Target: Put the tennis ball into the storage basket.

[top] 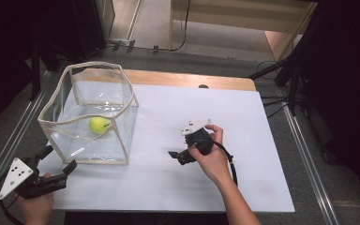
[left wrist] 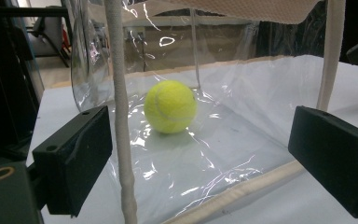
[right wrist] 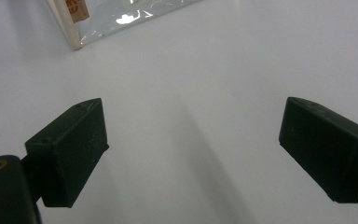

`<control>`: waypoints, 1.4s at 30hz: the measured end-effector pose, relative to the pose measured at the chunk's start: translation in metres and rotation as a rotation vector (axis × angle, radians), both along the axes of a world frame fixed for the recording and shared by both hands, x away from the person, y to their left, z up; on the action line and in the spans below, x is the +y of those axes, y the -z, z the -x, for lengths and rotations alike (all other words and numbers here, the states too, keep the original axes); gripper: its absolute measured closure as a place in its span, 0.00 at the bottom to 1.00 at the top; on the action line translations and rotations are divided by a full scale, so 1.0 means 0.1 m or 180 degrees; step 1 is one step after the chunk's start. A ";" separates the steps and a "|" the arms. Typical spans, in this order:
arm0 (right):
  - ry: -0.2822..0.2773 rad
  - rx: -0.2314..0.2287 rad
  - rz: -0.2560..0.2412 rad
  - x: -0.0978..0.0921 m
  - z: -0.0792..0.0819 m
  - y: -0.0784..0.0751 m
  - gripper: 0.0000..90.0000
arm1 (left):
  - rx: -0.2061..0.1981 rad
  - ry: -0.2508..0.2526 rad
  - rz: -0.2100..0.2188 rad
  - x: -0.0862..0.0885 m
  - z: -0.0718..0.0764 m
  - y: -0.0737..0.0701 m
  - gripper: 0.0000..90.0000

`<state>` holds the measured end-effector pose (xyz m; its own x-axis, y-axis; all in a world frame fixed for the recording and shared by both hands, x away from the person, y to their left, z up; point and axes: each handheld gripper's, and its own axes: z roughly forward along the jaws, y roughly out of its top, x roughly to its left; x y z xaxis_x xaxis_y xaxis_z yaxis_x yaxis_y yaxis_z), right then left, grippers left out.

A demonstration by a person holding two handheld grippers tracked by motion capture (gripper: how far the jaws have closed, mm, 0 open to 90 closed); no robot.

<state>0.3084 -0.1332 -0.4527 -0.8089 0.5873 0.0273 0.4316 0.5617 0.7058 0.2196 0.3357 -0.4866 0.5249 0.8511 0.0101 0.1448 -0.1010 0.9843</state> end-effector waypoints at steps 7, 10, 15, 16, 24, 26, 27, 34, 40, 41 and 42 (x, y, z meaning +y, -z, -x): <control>0.0105 -0.0030 -0.0087 -0.21 0.10 0.06 0.07 | 0.0007 -0.0001 -0.0015 0.00 0.00 0.00 0.07; 0.0156 -0.0042 -0.0113 -0.30 0.15 0.08 0.07 | 0.0011 -0.0004 -0.0015 0.00 0.00 0.00 0.07; 0.0233 -0.0055 -0.0184 -0.46 0.21 0.13 0.07 | 0.0007 -0.0005 -0.0048 -0.02 0.00 0.00 0.07; 0.0255 -0.0055 -0.0188 -0.49 0.23 0.14 0.07 | 0.0007 -0.0008 -0.0055 -0.02 0.00 0.00 0.07; 0.0390 -0.0095 -0.0277 -0.75 0.35 0.18 0.07 | 0.0016 0.0011 -0.0084 -0.02 0.00 0.00 0.07; 0.0416 -0.0093 -0.0310 -0.80 0.38 0.19 0.07 | 0.0017 0.0007 -0.0073 -0.02 0.00 0.01 0.07; 0.0430 -0.0094 -0.0311 -0.83 0.40 0.19 0.07 | 0.0018 0.0010 -0.0076 -0.02 0.00 0.01 0.07; 0.0533 -0.0135 -0.0349 -1.01 0.49 0.24 0.07 | 0.0026 -0.0002 -0.0106 -0.02 0.00 0.00 0.07; 0.0662 -0.0181 -0.0364 -1.15 0.57 0.29 0.07 | 0.0020 -0.0003 -0.0116 -0.03 0.00 0.01 0.07; 0.0706 -0.0189 -0.0372 -1.18 0.58 0.30 0.07 | 0.0020 -0.0003 -0.0110 -0.03 0.00 0.01 0.07; 0.0716 -0.0181 -0.0394 -1.21 0.59 0.31 0.07 | 0.0021 -0.0003 -0.0109 -0.03 0.00 0.01 0.07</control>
<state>0.2492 -0.2538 -0.4839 -0.6606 0.7476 0.0685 0.4937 0.3639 0.7898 0.2194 0.3328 -0.4873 0.5243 0.8508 0.0357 0.1514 -0.1344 0.9793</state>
